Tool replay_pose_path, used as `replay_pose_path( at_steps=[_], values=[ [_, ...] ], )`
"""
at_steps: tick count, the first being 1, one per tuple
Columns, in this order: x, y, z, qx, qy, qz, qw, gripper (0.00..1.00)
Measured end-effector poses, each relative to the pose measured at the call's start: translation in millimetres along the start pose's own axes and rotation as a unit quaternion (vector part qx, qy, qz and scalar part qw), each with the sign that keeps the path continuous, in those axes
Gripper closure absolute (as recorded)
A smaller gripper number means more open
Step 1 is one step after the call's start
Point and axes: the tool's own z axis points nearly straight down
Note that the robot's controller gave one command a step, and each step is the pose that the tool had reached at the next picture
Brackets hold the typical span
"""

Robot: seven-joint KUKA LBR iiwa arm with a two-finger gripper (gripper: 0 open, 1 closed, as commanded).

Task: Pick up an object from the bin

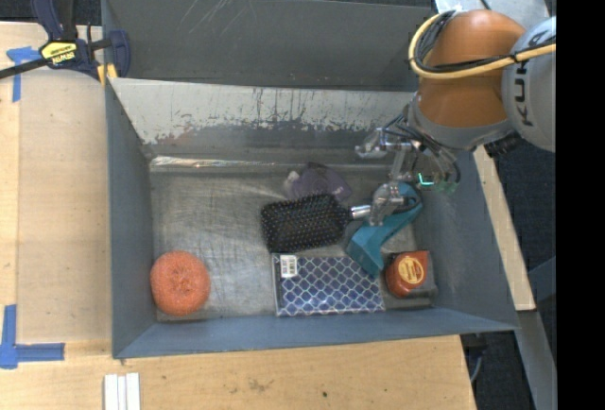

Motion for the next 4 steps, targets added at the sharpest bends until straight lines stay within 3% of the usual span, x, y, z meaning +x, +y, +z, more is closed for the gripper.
replay_pose_path(
  at_steps=[1,2,3,4],
  values=[
    [-2.0,0,-4,0.000,-0.0039,-0.001,1.0000,0.00],
    [-15.9,4,69,0.002,-0.0093,-0.190,0.9818,1.00],
    [-15.9,4,69,0.002,-0.0093,-0.190,0.9818,1.00],
    [-11.1,7,26,0.000,-0.0005,-0.194,0.9810,1.00]
  ],
)
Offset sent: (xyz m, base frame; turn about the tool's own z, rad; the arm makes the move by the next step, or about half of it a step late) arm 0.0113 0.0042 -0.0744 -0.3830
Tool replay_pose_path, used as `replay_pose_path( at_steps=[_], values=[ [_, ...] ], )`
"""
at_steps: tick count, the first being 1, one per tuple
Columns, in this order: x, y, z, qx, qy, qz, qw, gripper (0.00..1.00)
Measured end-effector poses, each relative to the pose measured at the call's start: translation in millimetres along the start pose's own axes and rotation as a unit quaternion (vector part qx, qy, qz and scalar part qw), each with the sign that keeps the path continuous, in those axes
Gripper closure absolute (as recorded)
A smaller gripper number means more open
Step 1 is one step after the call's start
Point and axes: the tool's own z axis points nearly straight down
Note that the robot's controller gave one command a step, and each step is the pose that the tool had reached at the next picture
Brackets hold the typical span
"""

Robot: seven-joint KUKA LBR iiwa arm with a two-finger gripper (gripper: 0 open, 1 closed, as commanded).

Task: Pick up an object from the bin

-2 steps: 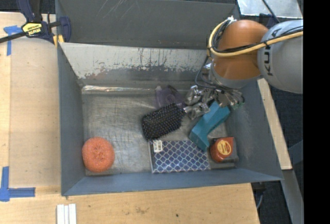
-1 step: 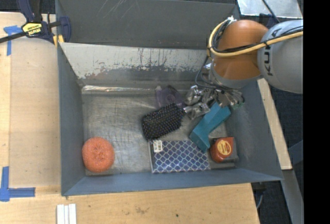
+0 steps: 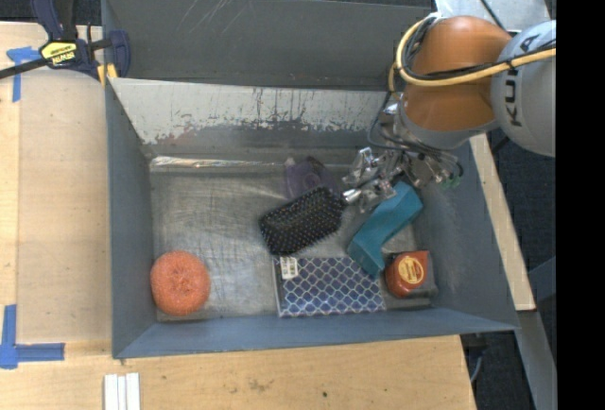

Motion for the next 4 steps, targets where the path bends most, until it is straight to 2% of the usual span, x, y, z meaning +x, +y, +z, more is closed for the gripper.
replay_pose_path(
  at_steps=[1,2,3,4],
  values=[
    [1.6,4,-34,0.003,-0.0047,0.000,1.0000,0.00],
    [4.9,8,-18,0.001,-0.0030,0.001,1.0000,0.00],
    [1.4,18,0,0.002,-0.0032,-0.066,0.9978,0.00],
    [-15.5,22,17,0.002,-0.0105,-0.207,0.9784,0.00]
  ],
)
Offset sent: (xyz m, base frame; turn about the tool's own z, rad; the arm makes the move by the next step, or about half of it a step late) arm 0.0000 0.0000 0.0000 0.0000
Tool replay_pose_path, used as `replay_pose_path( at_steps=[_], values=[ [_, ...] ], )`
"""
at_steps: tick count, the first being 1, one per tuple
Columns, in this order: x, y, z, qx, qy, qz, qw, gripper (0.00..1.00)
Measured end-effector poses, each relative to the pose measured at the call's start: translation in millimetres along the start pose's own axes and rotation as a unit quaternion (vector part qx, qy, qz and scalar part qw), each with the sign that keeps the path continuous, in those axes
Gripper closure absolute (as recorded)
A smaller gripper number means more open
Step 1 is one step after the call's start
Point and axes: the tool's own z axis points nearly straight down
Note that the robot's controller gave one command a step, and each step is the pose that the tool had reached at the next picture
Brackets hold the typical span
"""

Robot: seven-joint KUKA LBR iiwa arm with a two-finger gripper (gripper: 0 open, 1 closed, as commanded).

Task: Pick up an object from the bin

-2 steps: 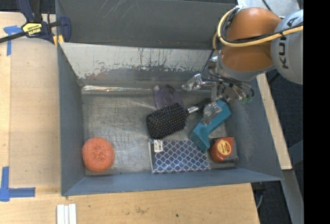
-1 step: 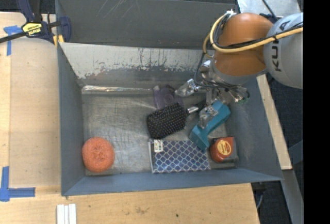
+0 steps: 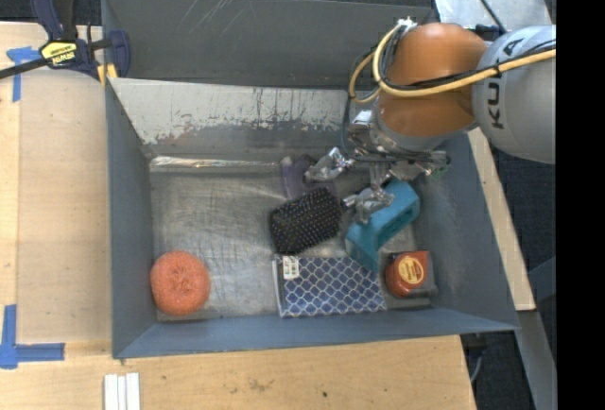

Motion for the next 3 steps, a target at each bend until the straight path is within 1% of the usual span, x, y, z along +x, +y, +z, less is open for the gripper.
replay_pose_path(
  at_steps=[1,2,3],
  values=[
    [-1.8,4,-11,0.001,0.0066,0.113,0.9936,1.00],
    [-1.7,4,-11,0.001,0.0066,0.113,0.9936,1.00],
    [-4.1,0,-55,-0.003,0.0096,0.092,0.9957,1.00]
  ],
)
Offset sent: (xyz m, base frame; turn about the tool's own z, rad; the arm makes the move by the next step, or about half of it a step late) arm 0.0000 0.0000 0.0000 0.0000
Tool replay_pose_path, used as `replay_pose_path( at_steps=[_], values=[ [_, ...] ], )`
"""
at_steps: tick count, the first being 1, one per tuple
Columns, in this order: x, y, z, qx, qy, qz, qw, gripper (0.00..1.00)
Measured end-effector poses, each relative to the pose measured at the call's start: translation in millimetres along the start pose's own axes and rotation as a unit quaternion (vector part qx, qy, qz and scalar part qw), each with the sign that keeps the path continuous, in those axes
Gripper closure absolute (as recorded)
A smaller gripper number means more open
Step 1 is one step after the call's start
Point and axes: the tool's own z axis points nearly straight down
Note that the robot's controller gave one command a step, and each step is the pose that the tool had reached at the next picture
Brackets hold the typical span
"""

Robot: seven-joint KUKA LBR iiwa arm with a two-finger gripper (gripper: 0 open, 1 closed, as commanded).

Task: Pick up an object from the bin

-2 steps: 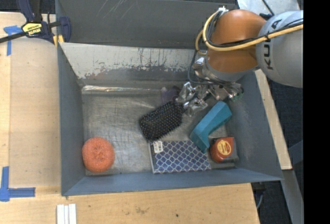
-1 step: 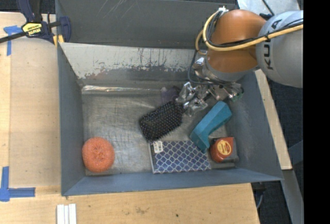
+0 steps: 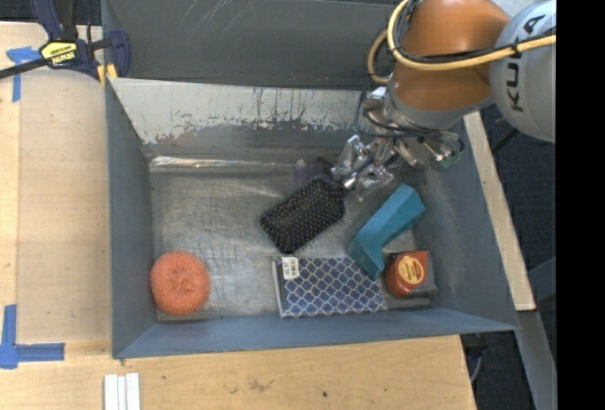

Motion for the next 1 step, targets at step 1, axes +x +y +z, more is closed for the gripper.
replay_pose_path(
  at_steps=[1],
  values=[
    [7.4,0.8,-63.9,0.001,-0.0002,0.001,1.0000,1.00]
  ],
)
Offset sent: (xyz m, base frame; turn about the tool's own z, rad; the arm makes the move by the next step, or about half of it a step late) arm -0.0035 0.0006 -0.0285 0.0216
